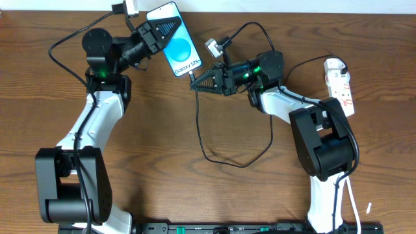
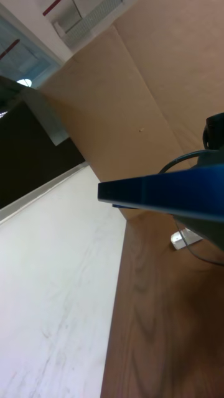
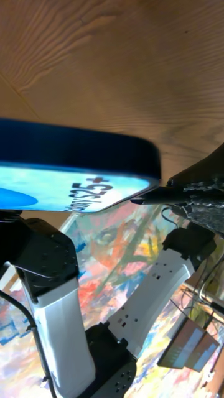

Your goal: Plug charger to phone and switch on socket

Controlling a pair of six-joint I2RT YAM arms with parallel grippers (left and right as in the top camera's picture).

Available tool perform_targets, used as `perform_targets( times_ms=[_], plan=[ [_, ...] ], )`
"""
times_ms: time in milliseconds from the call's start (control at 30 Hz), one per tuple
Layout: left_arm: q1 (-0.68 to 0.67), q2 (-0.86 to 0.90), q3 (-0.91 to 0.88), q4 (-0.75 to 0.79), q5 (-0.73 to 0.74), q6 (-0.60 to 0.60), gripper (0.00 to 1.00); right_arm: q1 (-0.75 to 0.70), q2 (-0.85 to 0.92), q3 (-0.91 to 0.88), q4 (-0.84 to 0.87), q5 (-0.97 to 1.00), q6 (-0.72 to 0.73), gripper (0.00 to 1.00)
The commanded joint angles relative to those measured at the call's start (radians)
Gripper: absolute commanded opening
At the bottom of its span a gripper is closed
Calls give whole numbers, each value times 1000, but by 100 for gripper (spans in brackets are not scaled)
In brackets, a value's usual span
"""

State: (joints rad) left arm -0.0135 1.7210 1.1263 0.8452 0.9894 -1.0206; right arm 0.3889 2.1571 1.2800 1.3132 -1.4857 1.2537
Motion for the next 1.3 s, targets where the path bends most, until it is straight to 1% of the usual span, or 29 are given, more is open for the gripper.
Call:
perform_targets(
  times_ms=[0,933,1267],
  plan=[
    [-5,-15,3,14,12,-5,7,13,-17,19,3,9,9,1],
    [-6,-15,3,13,-5,-5,7,26,-17,19,3,-1,9,1],
    [-6,-15,3,14,33,-5,7,19,-17,19,3,-1,5,1]
  ],
)
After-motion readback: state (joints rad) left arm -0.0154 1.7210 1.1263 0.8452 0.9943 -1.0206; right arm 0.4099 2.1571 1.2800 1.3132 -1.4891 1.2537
